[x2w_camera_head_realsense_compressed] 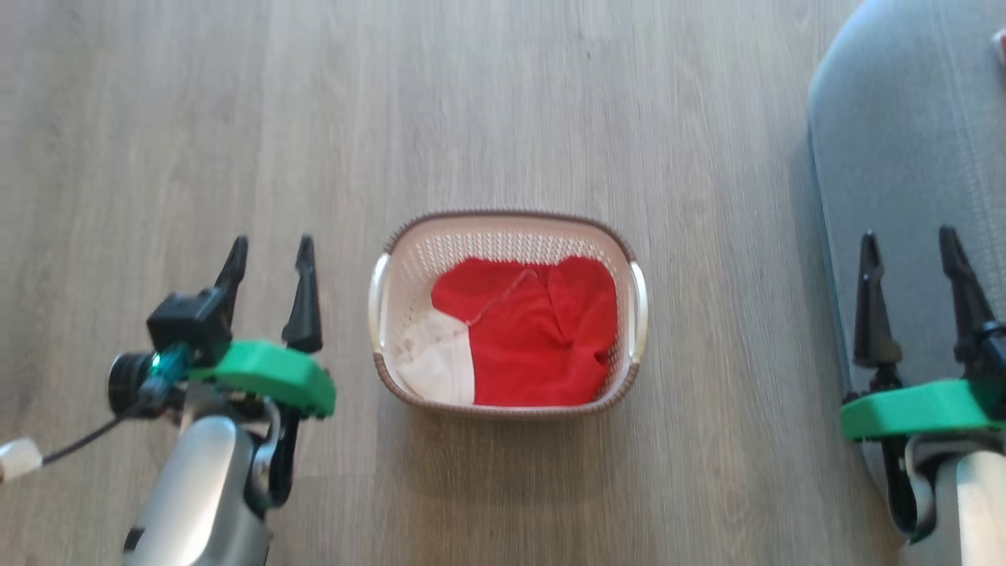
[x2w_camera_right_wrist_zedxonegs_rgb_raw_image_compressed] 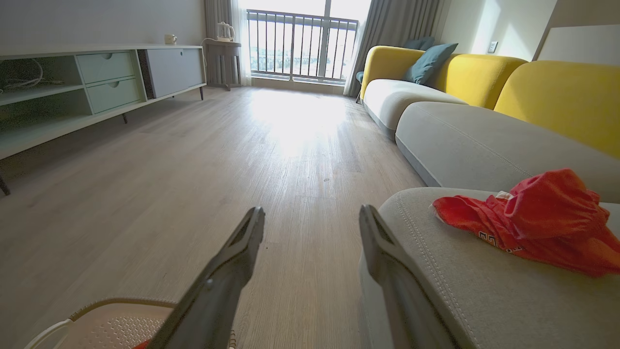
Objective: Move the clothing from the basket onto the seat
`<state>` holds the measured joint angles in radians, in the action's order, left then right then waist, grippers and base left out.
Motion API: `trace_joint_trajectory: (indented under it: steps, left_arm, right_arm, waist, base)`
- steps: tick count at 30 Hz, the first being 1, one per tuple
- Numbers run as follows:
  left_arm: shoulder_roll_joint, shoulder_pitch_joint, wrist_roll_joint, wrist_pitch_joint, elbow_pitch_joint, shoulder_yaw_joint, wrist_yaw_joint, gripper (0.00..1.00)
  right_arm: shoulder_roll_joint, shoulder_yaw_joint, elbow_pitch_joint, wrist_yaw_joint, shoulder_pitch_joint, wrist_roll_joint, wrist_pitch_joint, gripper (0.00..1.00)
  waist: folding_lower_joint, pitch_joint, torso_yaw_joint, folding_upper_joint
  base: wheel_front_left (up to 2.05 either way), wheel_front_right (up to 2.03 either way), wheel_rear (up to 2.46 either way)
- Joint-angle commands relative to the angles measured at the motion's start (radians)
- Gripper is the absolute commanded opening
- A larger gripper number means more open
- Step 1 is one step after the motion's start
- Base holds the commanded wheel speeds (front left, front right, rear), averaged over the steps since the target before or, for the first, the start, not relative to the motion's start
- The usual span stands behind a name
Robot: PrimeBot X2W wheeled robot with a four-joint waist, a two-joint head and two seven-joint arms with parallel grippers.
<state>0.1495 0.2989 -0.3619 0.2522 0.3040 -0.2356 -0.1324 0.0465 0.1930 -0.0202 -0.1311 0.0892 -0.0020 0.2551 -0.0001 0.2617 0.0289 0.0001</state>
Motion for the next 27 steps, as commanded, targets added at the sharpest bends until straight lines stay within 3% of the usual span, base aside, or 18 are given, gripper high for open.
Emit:
trace_joint_trajectory:
  steps: [1, 9, 17, 27]
  left_arm:
    - [0.03, -0.002, 0.012, 0.009, -0.047, 0.055, 0.005, 1.0]
    - [0.036, -0.134, 0.033, 0.009, -0.146, 0.144, 0.002, 1.0]
    - [0.028, -0.192, 0.041, 0.009, -0.179, 0.164, 0.005, 1.0]
    - [0.041, -0.126, 0.062, -0.019, -0.172, 0.126, 0.031, 1.0]
  right_arm:
    - [0.004, -0.018, 0.021, 0.0, -0.012, -0.009, 0.007, 1.0]
    - [0.004, -0.016, 0.001, 0.0, -0.075, -0.009, 0.007, 1.0]
    - [0.004, -0.027, 0.002, 0.0, -0.092, -0.003, 0.007, 1.0]
    - [0.004, -0.043, 0.027, 0.0, -0.053, 0.006, 0.007, 1.0]
  waist:
    - [0.0001, -0.051, 0.027, -0.0001]
    - [0.0001, -0.138, 0.046, -0.0001]
    - [0.0001, -0.164, 0.051, -0.0001]
    - [0.0001, -0.058, 0.028, -0.0001]
  base:
    - [0.0, 0.0, 0.0]
    - [0.0, 0.0, 0.0]
    - [0.0, 0.0, 0.0]
    - [0.0, 0.0, 0.0]
